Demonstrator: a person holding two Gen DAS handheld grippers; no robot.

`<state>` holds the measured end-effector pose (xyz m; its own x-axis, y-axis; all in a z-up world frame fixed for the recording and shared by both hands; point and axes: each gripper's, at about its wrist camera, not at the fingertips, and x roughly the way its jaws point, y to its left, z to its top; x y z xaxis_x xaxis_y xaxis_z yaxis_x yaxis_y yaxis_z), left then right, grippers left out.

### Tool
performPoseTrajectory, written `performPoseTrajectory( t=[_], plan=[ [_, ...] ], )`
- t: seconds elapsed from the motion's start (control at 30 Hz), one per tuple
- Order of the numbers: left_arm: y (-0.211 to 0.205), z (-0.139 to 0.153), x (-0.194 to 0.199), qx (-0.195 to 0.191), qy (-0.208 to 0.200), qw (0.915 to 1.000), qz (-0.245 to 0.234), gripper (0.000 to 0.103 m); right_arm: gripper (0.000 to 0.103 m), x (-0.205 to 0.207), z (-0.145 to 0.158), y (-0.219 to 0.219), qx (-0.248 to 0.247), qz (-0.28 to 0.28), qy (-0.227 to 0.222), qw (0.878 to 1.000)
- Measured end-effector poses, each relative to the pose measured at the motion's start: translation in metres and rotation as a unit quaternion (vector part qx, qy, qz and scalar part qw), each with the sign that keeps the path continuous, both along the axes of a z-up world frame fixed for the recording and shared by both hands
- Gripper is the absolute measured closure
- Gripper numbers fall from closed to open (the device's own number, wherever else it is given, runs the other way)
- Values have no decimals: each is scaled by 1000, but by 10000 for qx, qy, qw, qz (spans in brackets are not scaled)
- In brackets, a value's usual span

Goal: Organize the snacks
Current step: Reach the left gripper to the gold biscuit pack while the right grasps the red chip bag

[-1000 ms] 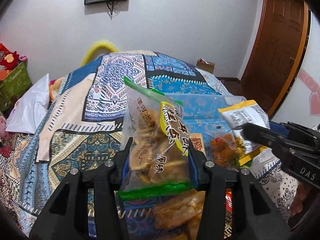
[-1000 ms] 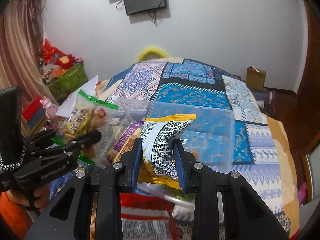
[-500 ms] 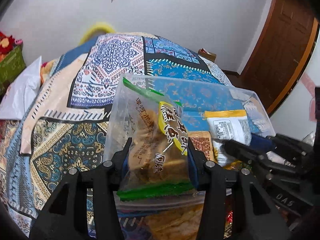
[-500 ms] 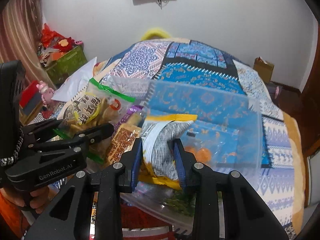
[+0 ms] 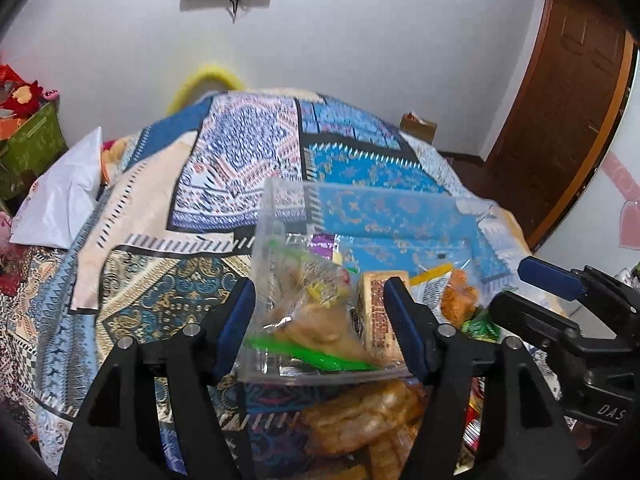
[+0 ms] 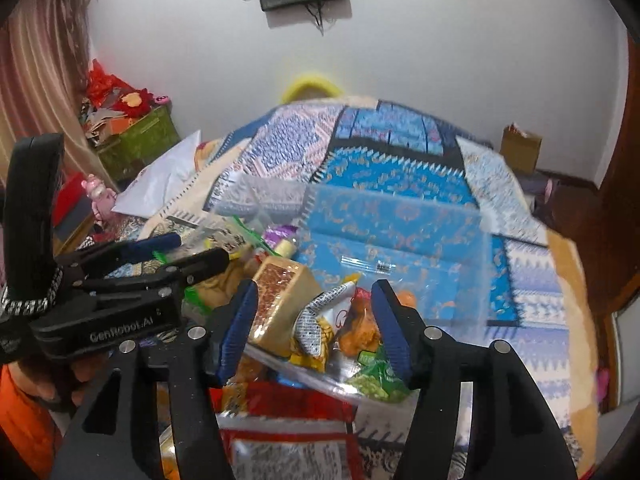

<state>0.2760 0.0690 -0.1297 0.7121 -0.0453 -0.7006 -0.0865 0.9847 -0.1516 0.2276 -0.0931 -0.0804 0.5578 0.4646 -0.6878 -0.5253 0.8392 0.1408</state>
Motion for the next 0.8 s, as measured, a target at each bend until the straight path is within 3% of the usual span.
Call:
performPoseTrajectory(
  t=[0.17, 0.33, 0.8],
  plan=[
    [3, 14, -25, 83, -114, 9999, 10, 35, 40, -21, 12, -1, 5, 36, -241, 9997],
    [7, 12, -52, 195, -50, 9998, -8, 35, 40, -42, 8, -1, -63, 138, -264, 9995],
    [10, -61, -103, 210, 824, 9959, -304, 35, 39, -74, -40, -5, -94, 249, 513, 9983]
  ],
)
